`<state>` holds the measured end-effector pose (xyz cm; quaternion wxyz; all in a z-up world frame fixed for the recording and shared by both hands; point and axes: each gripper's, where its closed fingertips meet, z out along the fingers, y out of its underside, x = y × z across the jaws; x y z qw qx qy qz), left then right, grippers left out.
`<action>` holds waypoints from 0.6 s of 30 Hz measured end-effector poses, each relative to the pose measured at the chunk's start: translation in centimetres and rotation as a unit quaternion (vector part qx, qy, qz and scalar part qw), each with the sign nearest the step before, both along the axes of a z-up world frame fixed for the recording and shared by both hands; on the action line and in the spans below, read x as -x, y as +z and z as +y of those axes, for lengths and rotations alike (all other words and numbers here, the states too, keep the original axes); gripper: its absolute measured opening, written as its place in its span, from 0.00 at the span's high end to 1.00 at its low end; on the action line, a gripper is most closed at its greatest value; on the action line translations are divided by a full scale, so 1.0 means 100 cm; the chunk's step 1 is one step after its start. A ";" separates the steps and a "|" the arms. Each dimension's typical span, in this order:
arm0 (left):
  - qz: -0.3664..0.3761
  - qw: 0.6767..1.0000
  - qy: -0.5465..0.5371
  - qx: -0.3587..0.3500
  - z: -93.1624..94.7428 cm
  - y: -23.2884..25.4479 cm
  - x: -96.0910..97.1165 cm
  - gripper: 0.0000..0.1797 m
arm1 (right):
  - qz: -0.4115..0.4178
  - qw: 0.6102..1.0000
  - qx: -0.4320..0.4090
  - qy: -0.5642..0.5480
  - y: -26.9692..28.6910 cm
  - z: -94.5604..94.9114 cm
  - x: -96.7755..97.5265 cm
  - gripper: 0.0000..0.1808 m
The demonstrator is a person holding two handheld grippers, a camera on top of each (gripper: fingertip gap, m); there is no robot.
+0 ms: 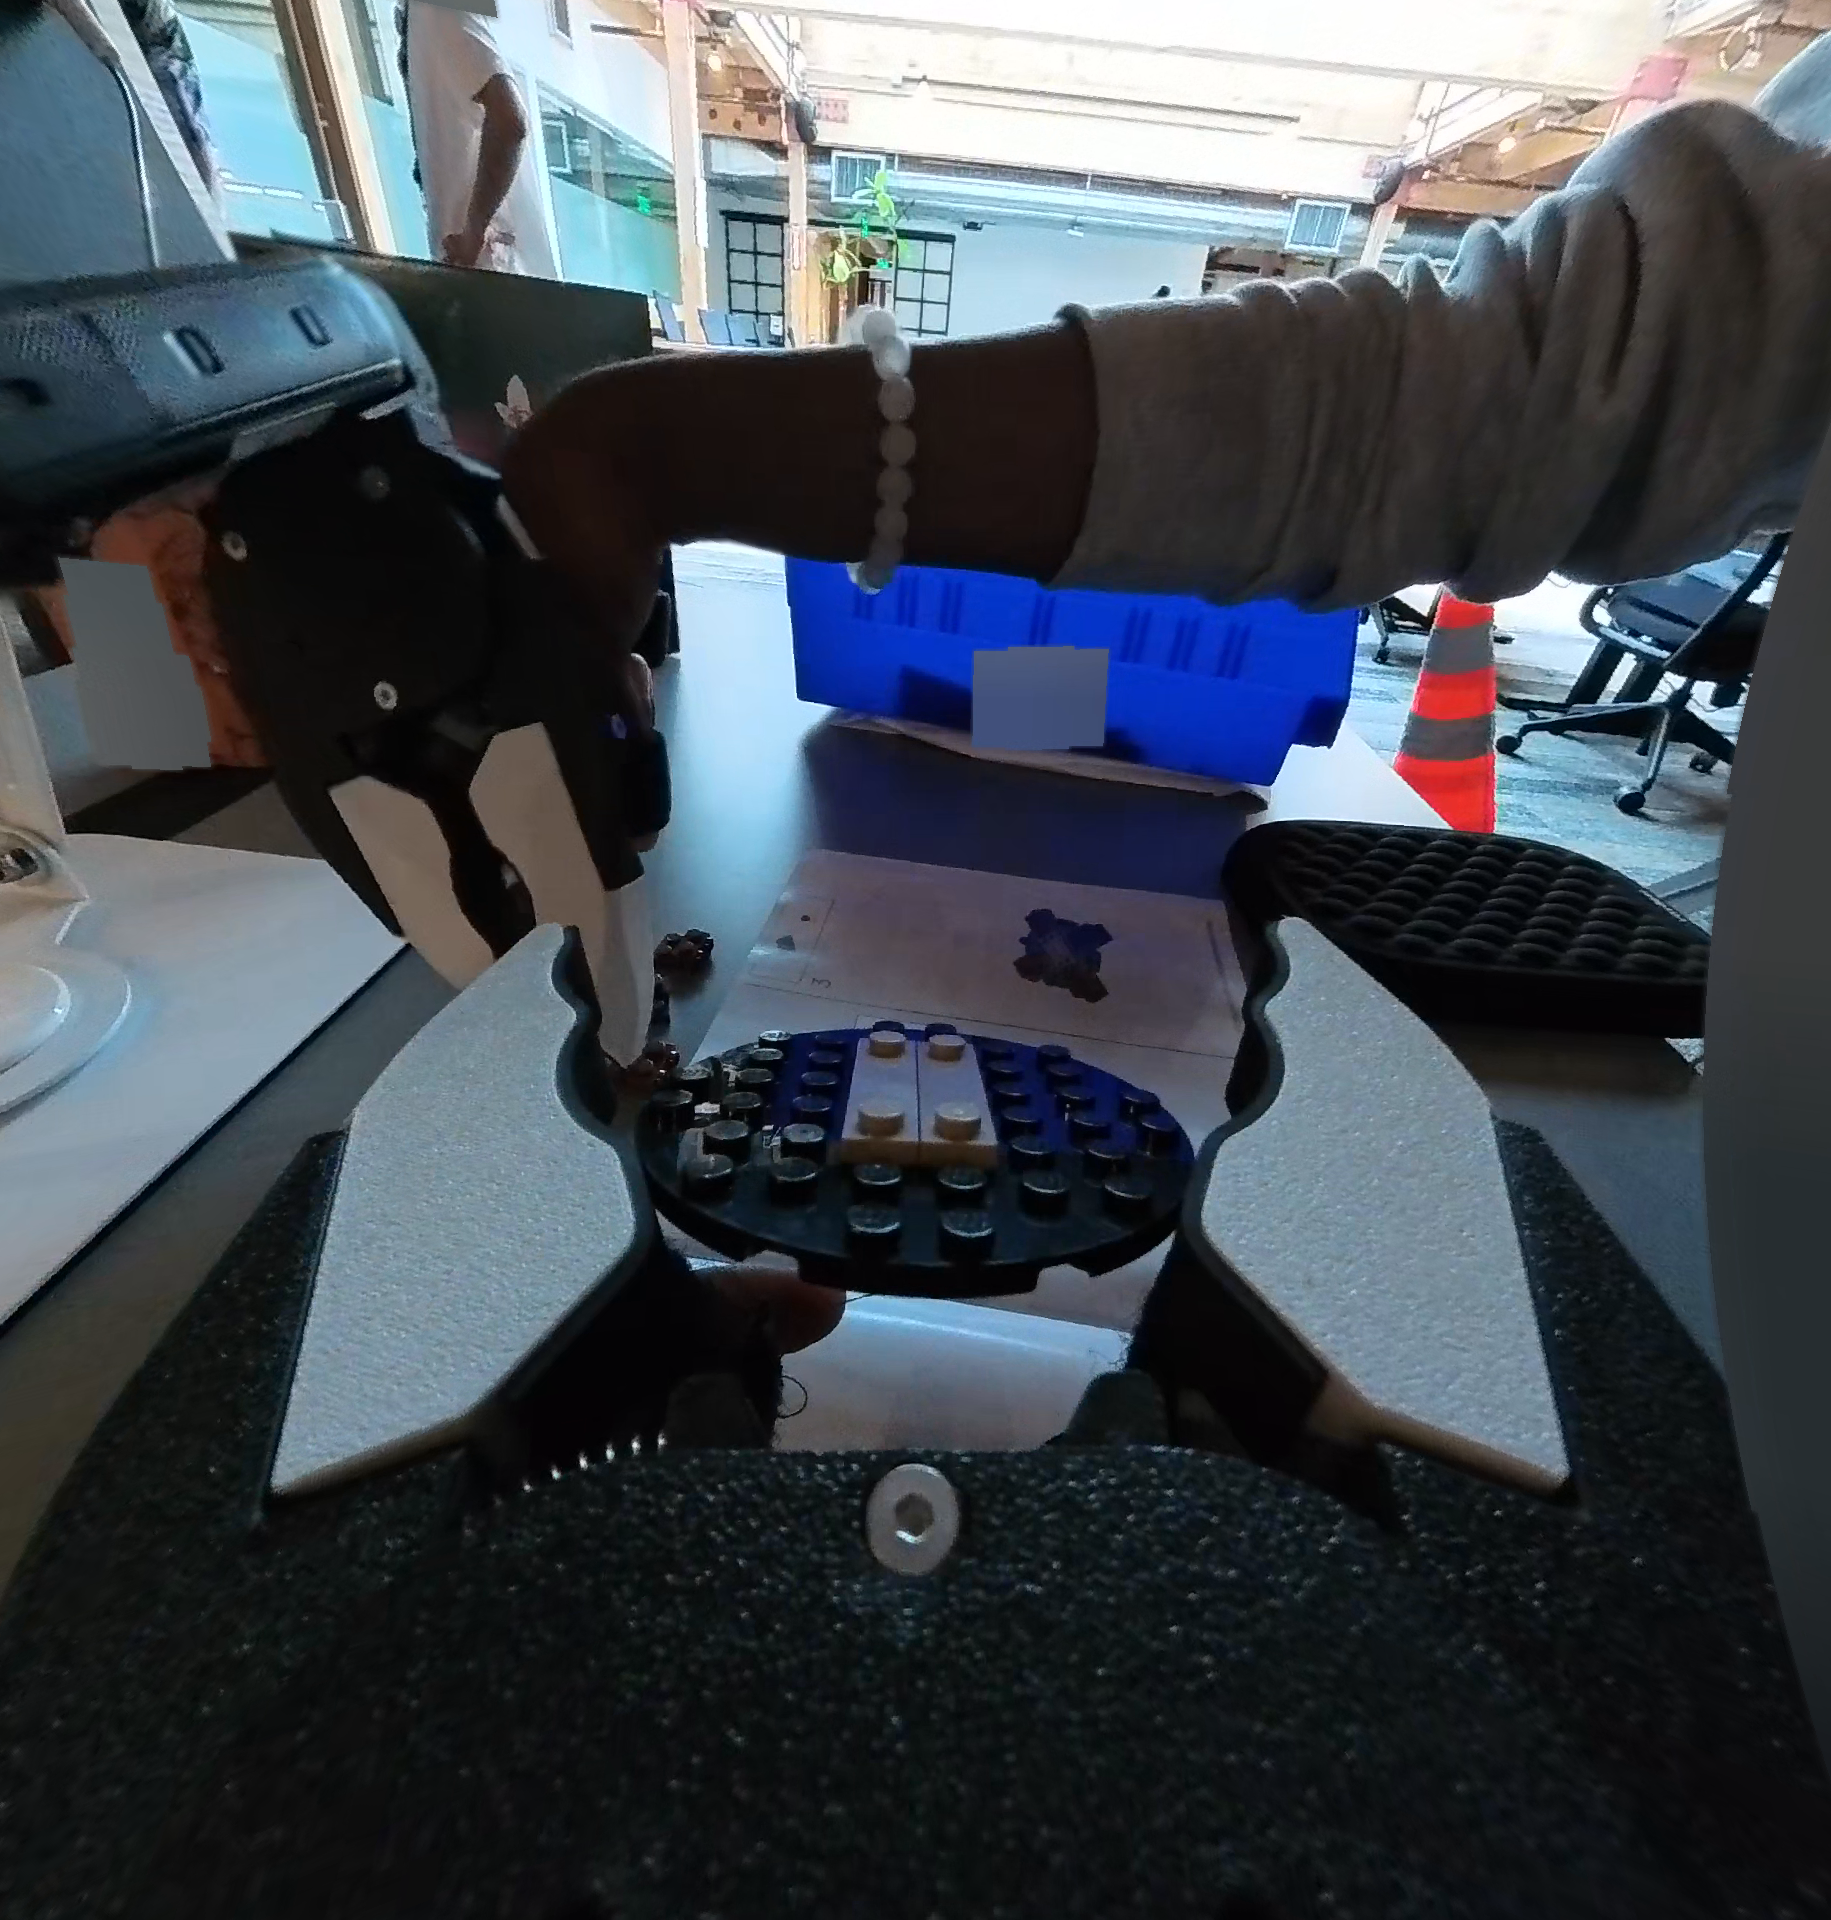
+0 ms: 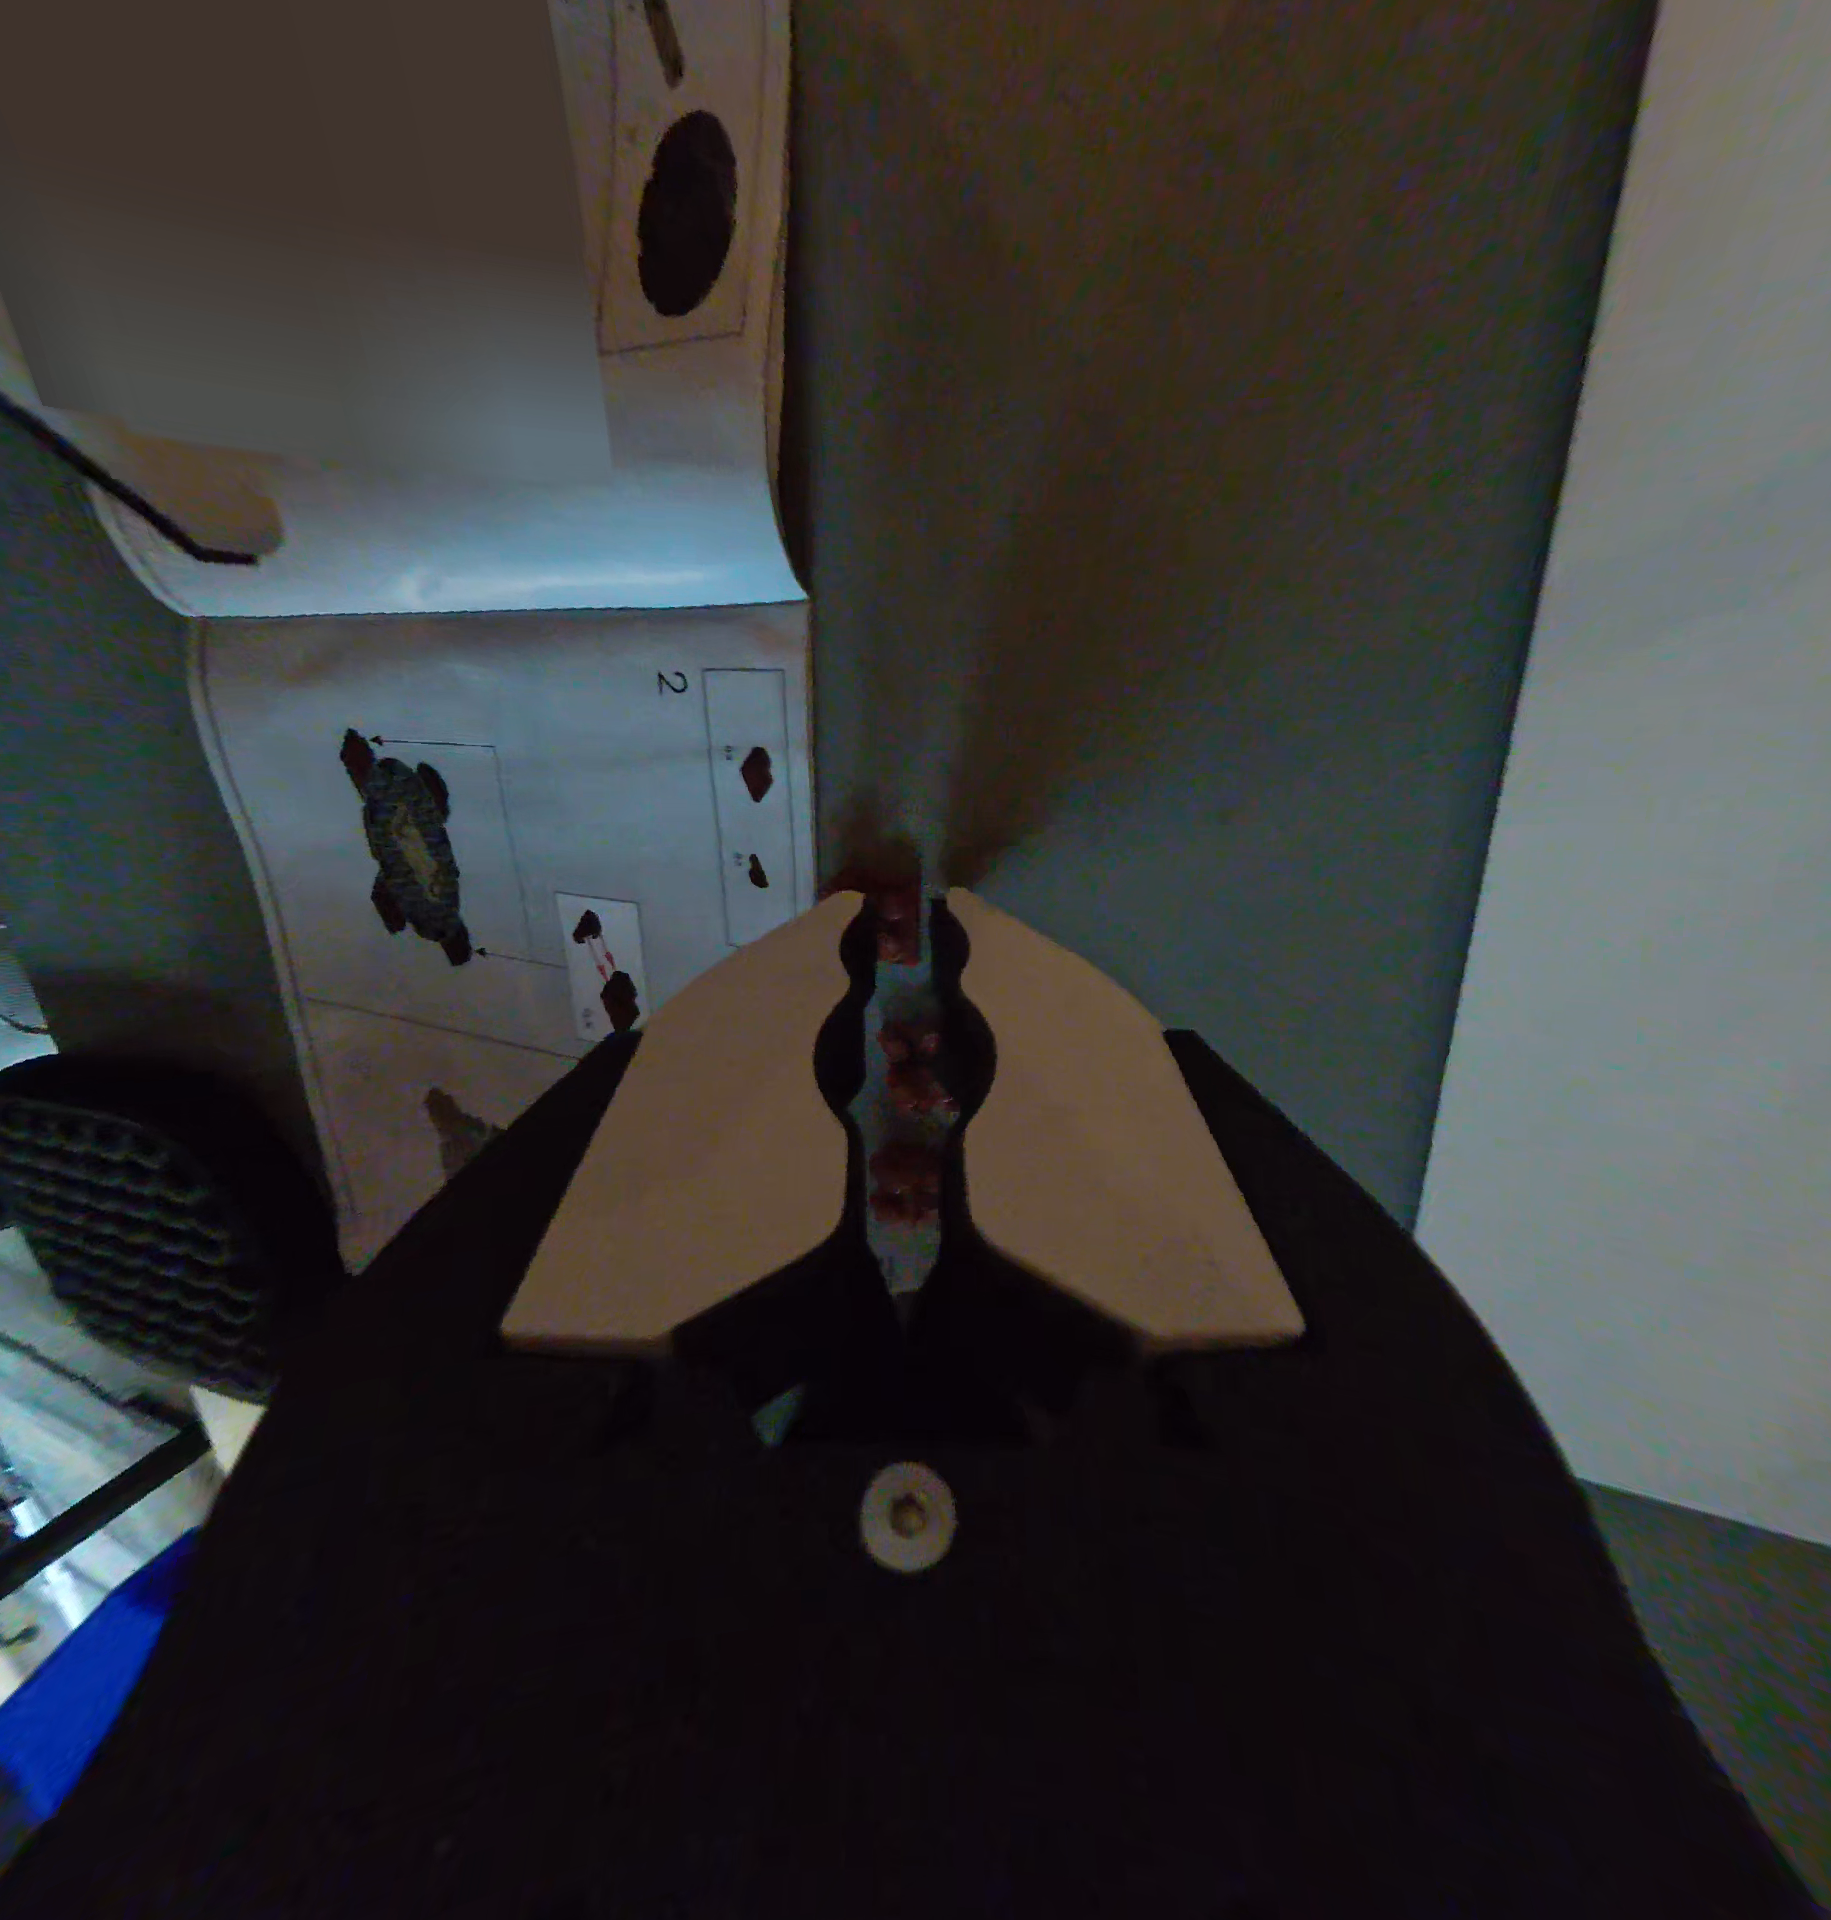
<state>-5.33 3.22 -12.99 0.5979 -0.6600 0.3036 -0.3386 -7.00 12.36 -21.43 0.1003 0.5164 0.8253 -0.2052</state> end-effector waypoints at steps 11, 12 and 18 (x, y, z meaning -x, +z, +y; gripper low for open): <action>0.001 1.000 -0.001 0.000 -0.001 0.000 0.000 0.35 | 0.210 0.975 -0.069 0.013 0.076 -0.018 -0.008 0.86; 0.001 1.000 0.000 0.001 -0.001 0.000 0.000 0.35 | 0.227 0.971 -0.080 0.010 0.087 -0.023 -0.017 0.83; 0.000 1.000 0.001 0.001 0.001 0.000 0.000 0.35 | 0.274 0.946 -0.168 -0.049 0.153 -0.038 -0.108 0.77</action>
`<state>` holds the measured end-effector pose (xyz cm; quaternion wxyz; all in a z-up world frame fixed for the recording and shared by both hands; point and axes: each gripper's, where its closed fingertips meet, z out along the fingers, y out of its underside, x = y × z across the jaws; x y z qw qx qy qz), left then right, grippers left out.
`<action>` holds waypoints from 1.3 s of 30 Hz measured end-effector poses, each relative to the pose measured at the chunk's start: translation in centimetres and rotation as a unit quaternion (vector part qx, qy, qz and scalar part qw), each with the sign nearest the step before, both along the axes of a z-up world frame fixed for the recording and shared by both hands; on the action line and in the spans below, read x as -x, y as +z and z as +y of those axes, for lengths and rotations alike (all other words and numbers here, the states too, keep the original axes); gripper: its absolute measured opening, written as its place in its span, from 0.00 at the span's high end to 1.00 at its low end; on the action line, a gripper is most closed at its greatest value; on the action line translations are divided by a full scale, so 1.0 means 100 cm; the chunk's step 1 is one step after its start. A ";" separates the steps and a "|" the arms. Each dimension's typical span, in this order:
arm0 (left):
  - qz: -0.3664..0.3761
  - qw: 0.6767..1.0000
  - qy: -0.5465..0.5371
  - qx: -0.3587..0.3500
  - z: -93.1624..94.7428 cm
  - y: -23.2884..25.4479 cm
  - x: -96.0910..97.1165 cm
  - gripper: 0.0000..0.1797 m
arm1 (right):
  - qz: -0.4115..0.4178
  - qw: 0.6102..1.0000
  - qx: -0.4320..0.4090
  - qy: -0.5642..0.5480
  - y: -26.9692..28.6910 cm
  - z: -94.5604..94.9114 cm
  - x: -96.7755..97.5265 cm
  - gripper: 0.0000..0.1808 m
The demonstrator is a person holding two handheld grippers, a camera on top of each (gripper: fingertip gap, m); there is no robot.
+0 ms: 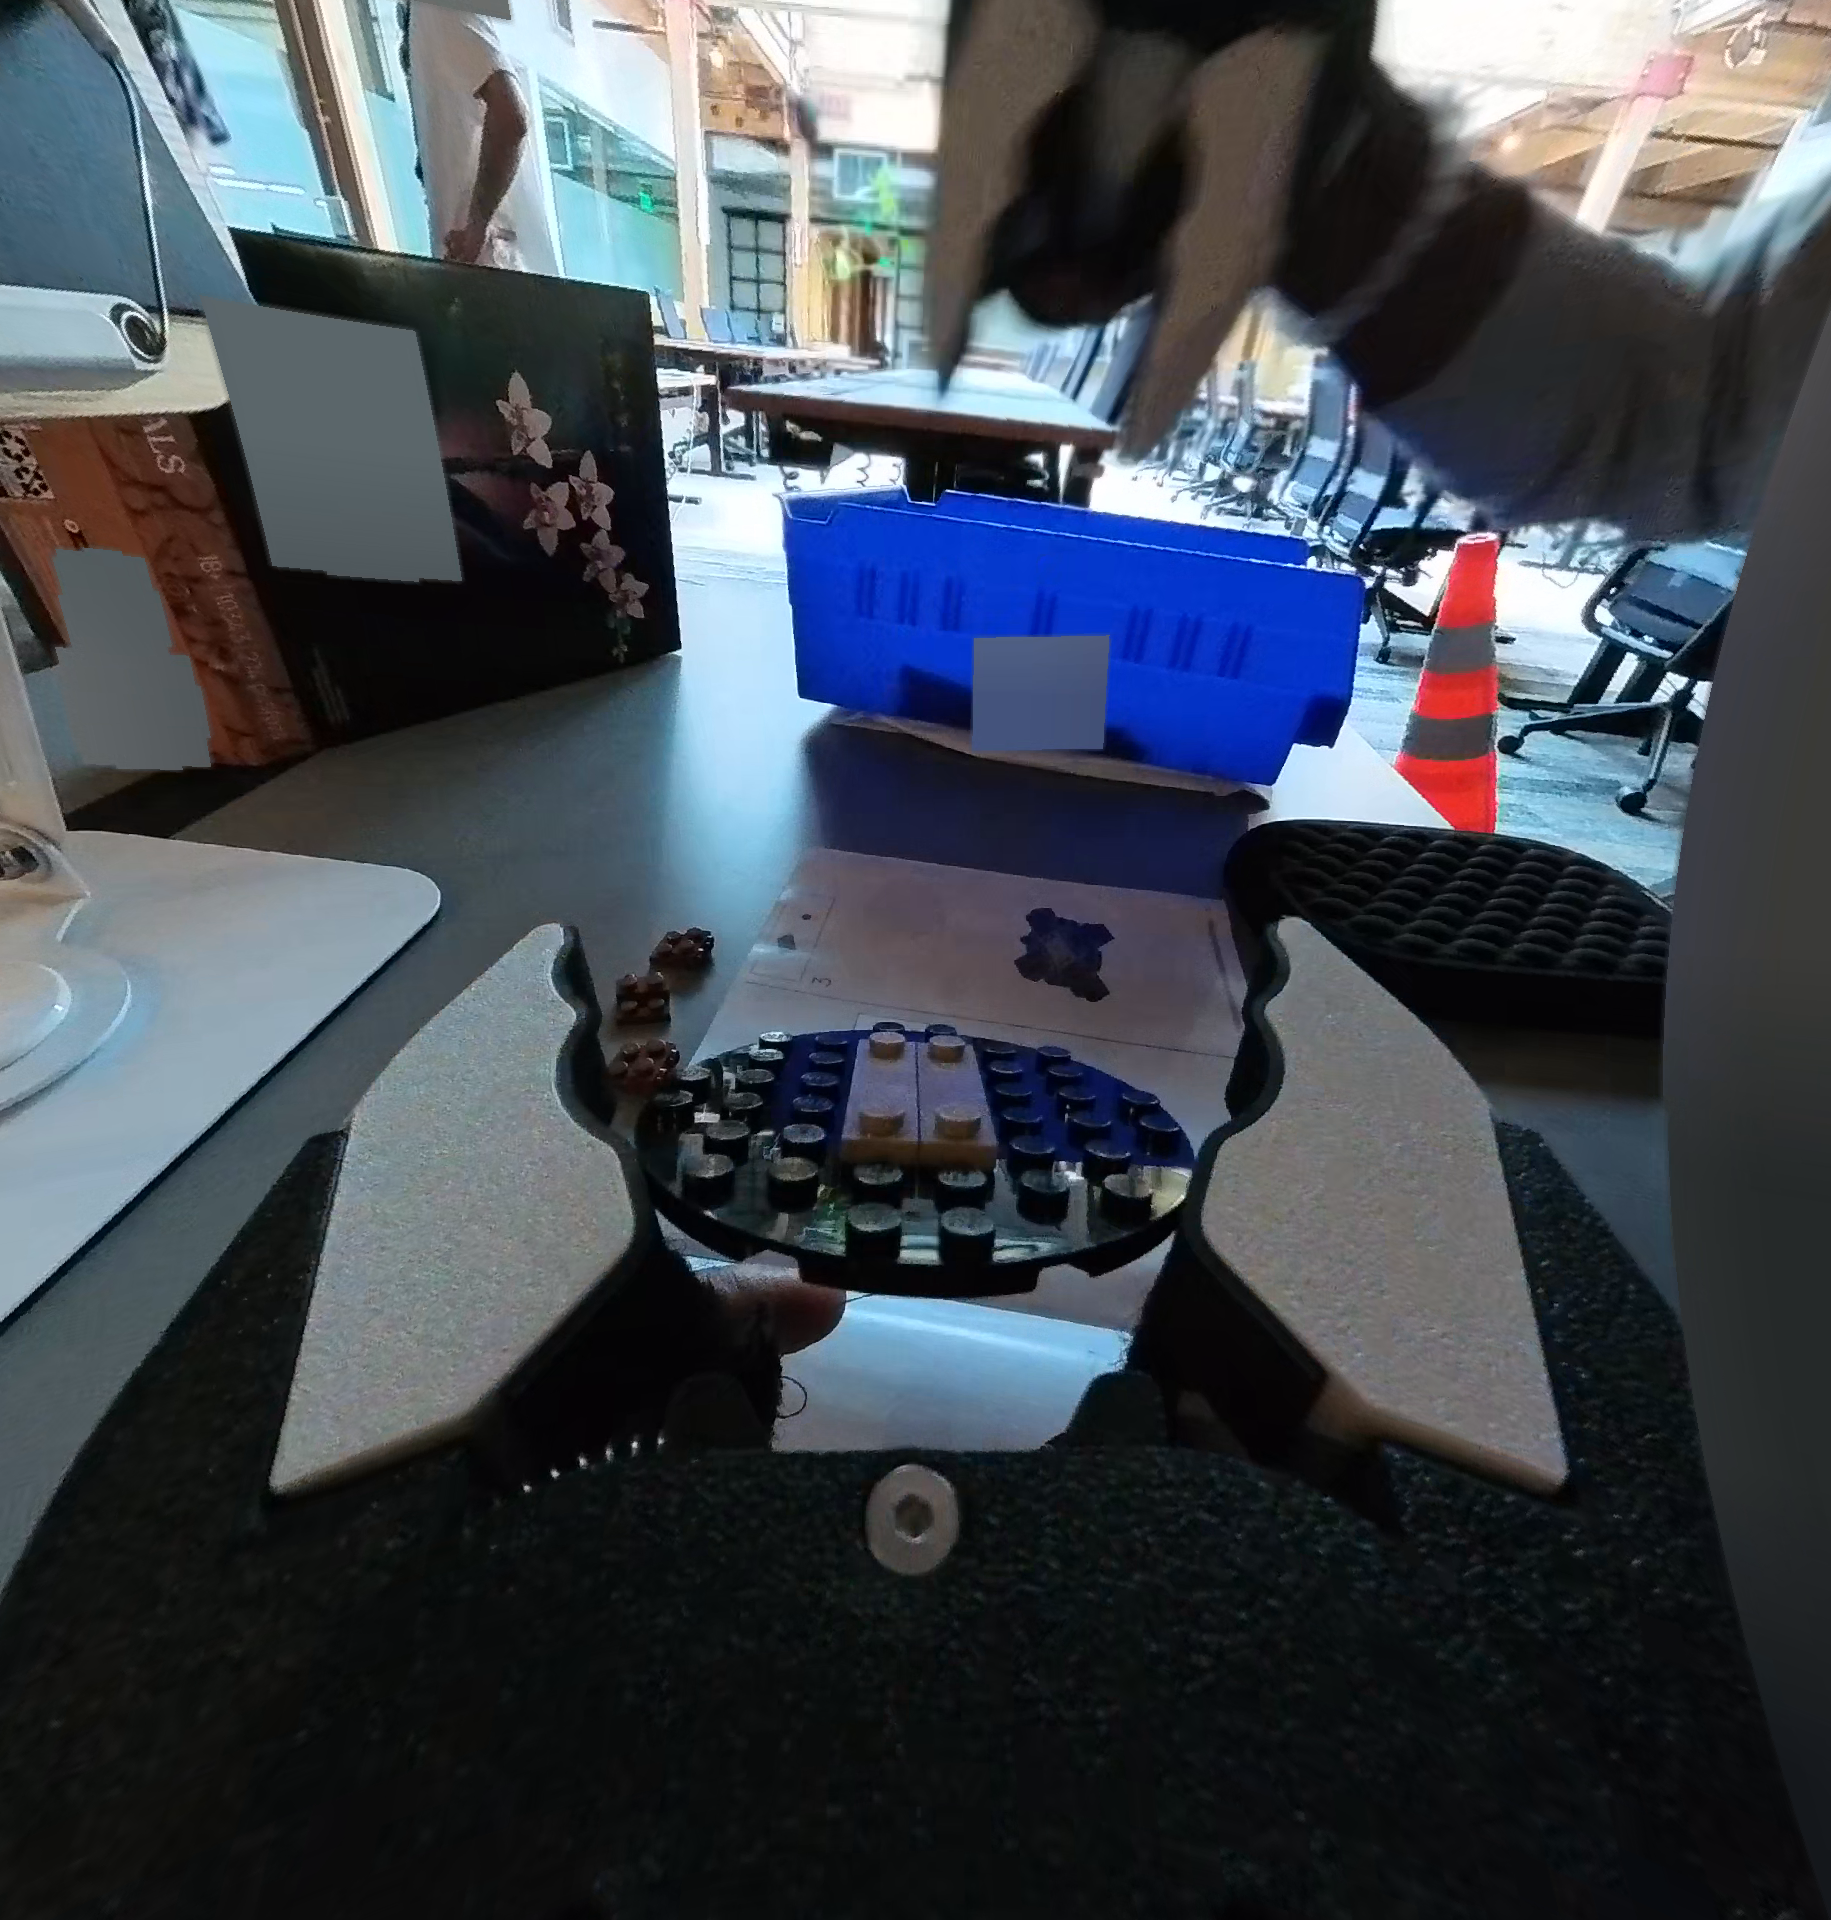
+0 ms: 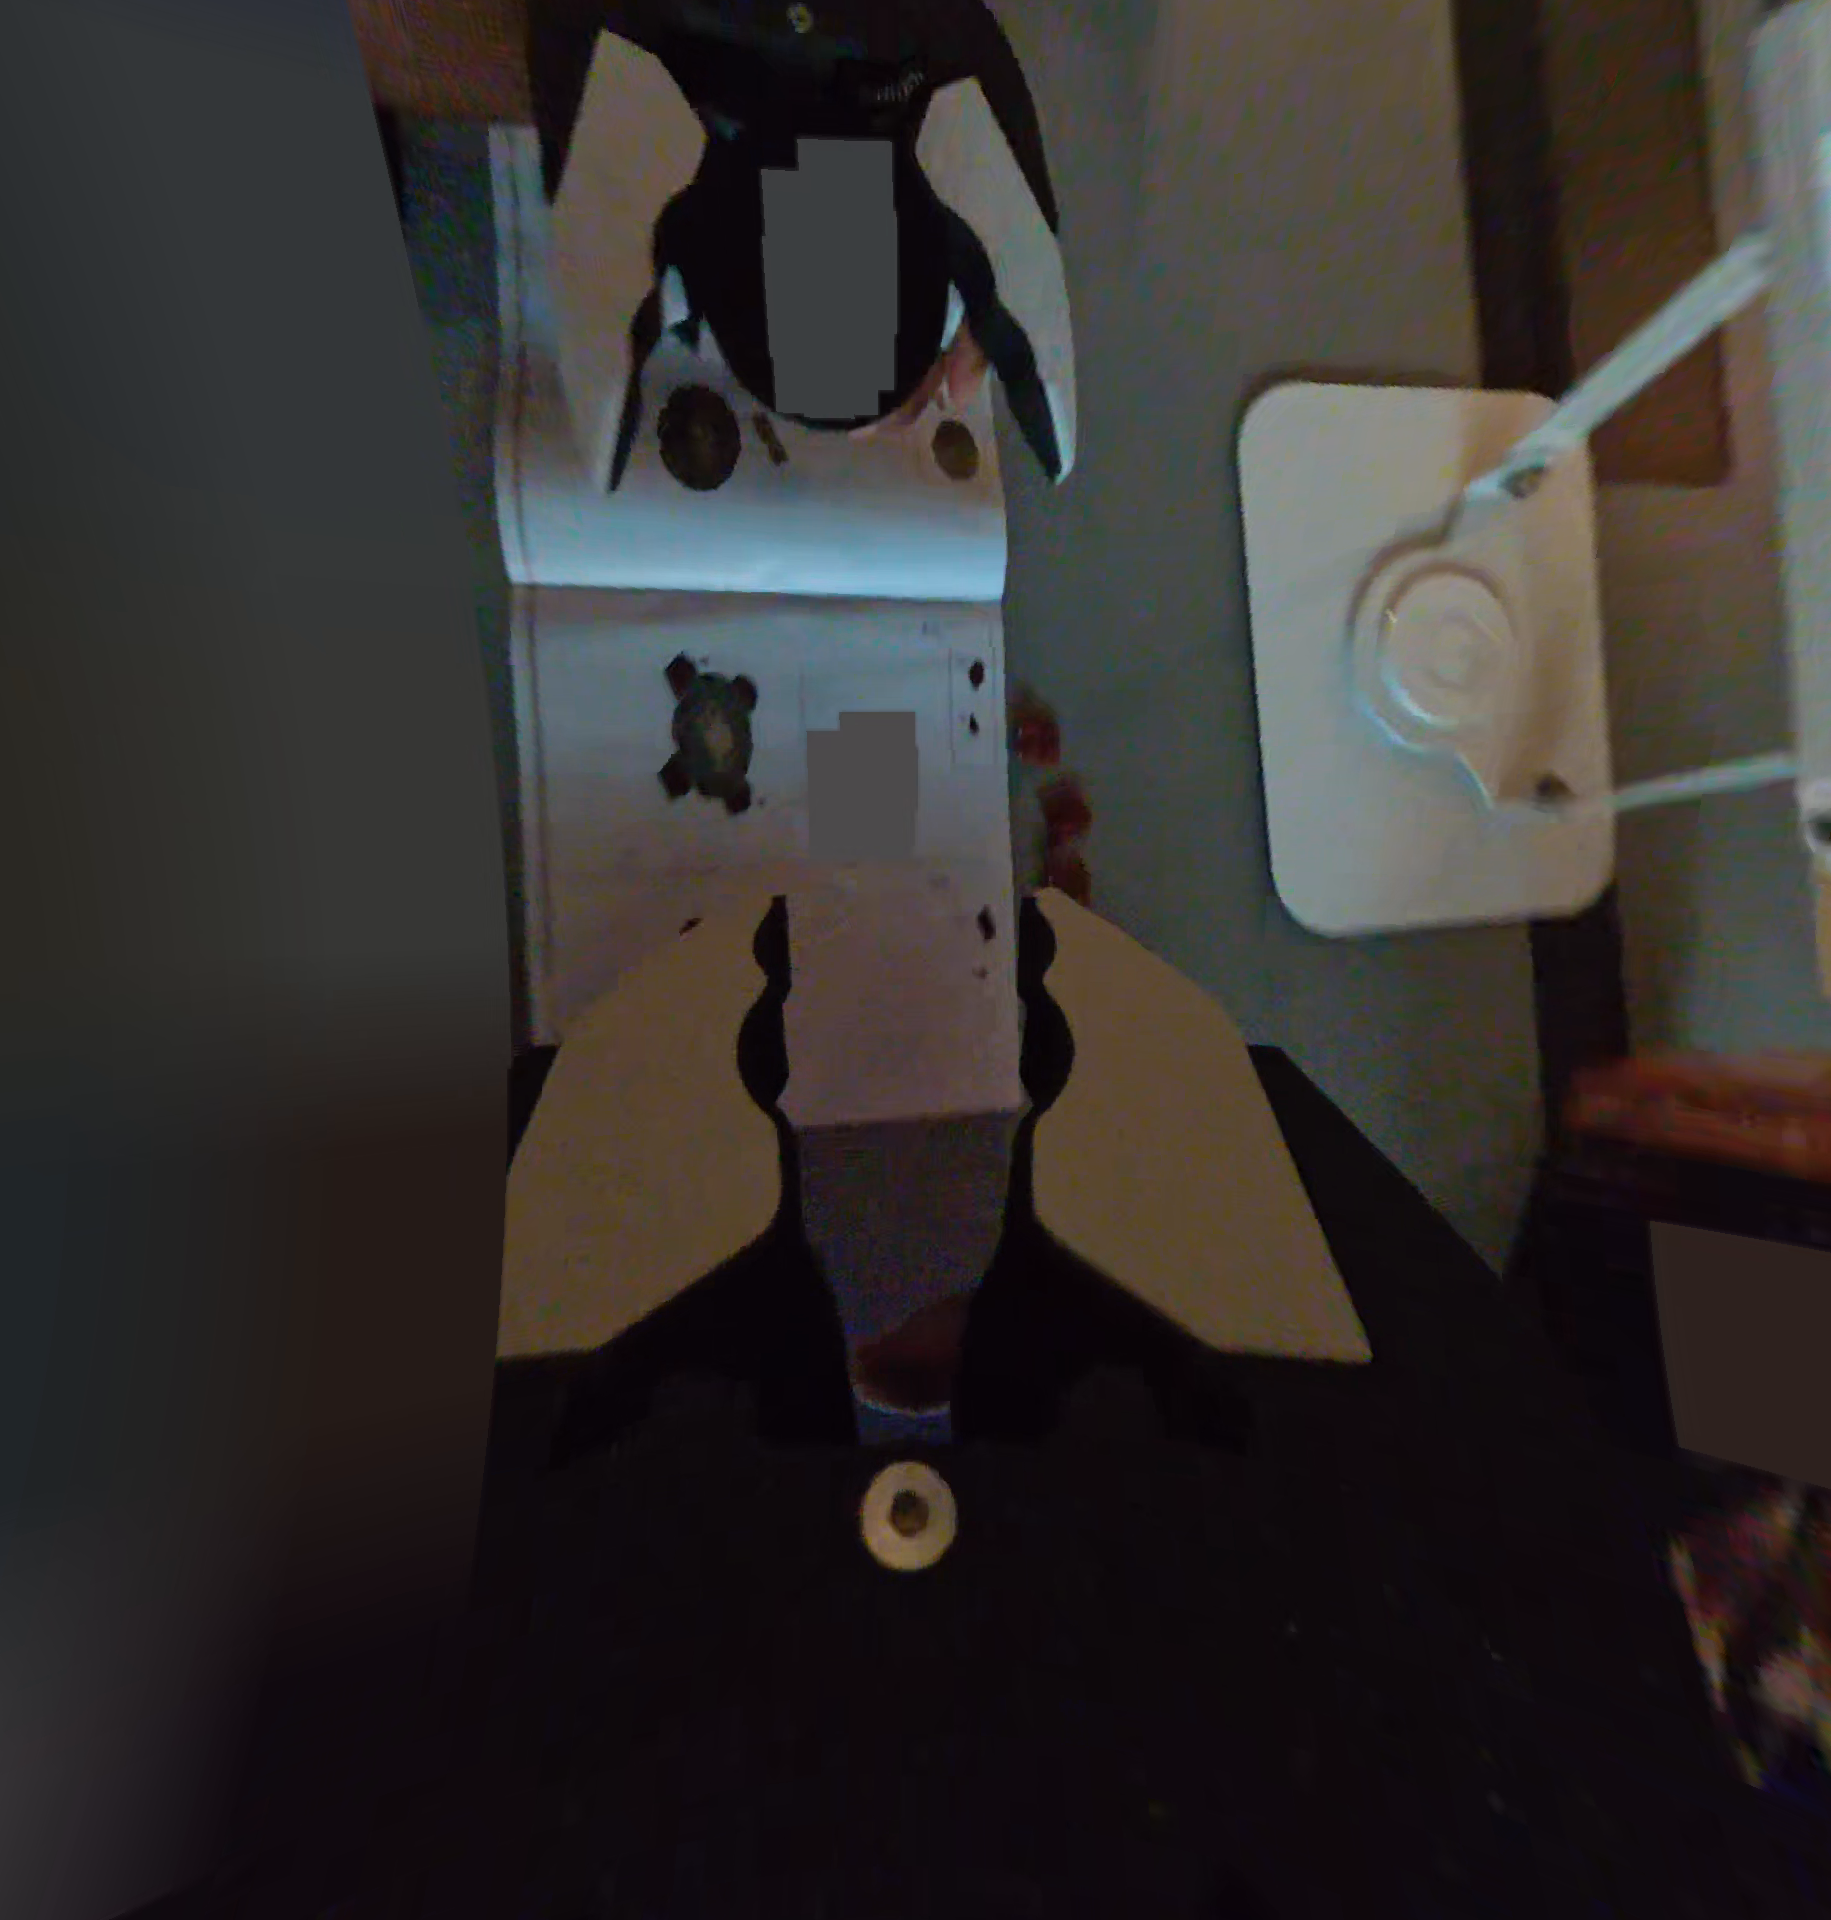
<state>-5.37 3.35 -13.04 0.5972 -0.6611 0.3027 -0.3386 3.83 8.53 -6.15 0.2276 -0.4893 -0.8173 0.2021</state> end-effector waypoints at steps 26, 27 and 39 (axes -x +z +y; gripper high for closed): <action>0.004 1.000 0.017 0.002 0.002 -0.001 0.001 0.35 | -0.005 0.913 -0.005 -0.408 -0.117 0.092 -0.231 0.63; 0.001 1.000 0.018 0.002 0.003 0.000 0.002 0.35 | 0.013 0.906 -0.015 -0.423 -0.117 0.100 -0.228 0.64; -0.007 1.000 0.012 0.008 0.003 0.000 0.003 0.36 | 0.049 0.872 0.093 -0.477 -0.118 0.105 -0.234 0.84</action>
